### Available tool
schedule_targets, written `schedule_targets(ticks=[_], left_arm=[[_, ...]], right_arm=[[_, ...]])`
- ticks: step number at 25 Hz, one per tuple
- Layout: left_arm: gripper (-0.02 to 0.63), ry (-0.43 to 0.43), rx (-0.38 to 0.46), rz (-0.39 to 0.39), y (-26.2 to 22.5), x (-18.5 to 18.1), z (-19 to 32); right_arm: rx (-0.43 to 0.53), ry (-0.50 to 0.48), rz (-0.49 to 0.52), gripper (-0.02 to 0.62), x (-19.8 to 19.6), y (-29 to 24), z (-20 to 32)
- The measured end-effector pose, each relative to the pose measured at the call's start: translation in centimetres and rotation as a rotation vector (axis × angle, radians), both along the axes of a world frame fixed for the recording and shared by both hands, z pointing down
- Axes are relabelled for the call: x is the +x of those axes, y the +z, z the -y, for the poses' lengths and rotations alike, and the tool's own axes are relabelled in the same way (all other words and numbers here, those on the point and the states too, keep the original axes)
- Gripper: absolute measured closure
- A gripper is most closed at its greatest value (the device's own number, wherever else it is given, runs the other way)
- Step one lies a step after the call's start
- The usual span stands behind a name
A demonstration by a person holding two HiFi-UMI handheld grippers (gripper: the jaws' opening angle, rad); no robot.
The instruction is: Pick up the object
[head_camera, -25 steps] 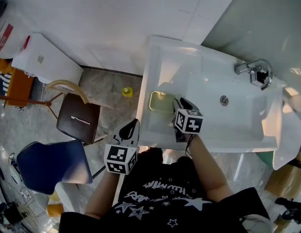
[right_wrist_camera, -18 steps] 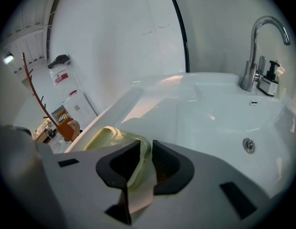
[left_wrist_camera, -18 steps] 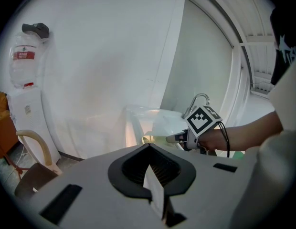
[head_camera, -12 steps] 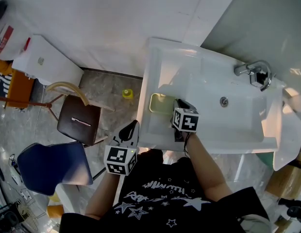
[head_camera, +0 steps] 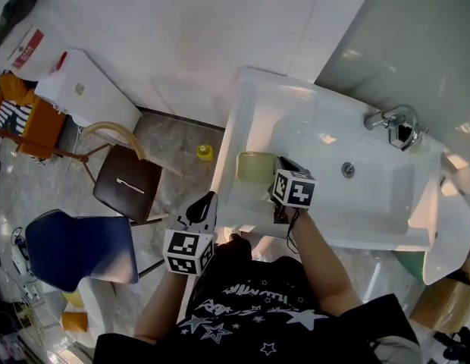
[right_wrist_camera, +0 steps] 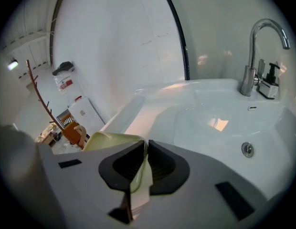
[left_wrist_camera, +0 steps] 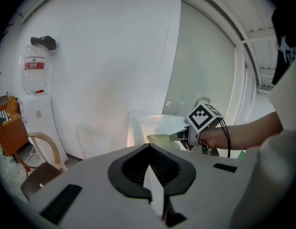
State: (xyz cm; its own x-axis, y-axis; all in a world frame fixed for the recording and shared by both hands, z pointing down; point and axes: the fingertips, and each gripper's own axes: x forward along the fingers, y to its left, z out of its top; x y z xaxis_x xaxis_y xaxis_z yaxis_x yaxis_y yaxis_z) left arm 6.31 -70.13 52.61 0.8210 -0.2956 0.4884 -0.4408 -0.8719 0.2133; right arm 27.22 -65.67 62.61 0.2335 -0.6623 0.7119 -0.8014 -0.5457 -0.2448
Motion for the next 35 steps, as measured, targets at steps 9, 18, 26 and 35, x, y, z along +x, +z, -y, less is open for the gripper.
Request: schedule_targets(ticks=[9,18,26,35], left_arm=[[0.589,-0.082,0.064,-0.03,-2.9,-0.2,-5.6],[0.589,-0.146,0.127,-0.055,-4.4,-0.1,-14.5],[0.589,-0.23,0.144,-0.053,-3.8,-2.4,-23.7],[0.589,-0.341,0.139,-0.035,-3.4,-5.5,-34.8]], right_arm=[[0.135,-0.044,-0.015,0.557,0.7,-6.2,-5.3],[0.206,-0.105,-0.025,0.56,1.3,-8.8,-13.6],[0.238,-0.199,-0.02,0.56,-0.9,-8.8,-21.0],[0.266,-0.316,0.035,0.56,-3.9,-8.4,-29.2]])
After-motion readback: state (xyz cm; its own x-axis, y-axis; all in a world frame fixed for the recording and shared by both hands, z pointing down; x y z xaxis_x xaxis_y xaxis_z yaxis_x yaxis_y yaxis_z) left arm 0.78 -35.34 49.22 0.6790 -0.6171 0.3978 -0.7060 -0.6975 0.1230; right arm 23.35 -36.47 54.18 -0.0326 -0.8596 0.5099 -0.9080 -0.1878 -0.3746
